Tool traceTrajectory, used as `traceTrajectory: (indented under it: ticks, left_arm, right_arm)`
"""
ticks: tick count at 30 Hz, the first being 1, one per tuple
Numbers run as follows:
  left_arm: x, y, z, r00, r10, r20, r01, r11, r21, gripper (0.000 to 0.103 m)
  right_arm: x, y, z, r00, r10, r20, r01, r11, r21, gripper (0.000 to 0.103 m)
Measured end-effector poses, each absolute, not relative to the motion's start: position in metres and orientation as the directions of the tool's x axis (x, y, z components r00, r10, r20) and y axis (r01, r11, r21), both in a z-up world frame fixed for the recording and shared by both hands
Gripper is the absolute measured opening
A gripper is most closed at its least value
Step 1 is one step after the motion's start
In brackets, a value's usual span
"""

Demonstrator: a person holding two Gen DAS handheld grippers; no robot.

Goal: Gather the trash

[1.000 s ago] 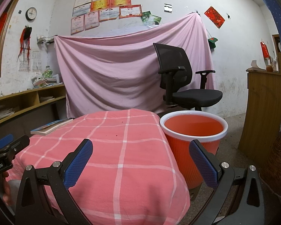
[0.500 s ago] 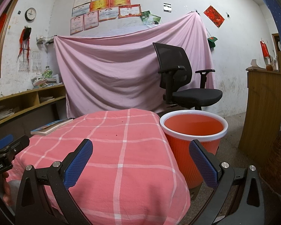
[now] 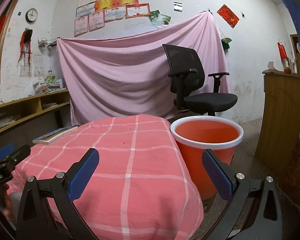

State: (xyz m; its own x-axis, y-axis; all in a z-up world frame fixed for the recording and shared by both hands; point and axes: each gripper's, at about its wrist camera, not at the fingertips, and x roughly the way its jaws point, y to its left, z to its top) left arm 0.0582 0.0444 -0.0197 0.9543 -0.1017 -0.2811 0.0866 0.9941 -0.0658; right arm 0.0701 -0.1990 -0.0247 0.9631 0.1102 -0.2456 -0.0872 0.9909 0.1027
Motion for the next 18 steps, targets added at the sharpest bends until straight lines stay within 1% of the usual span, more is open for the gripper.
traceTrajectory:
  ticks: [18]
  left_arm:
    - [0.0583,0.0439,-0.0195,0.954,-0.101,-0.282,0.086,0.994,-0.066,0.101]
  right_arm:
    - [0.0693,-0.1976,-0.0234,0.963,0.110,-0.247,-0.086,0.991,0.106,0.103]
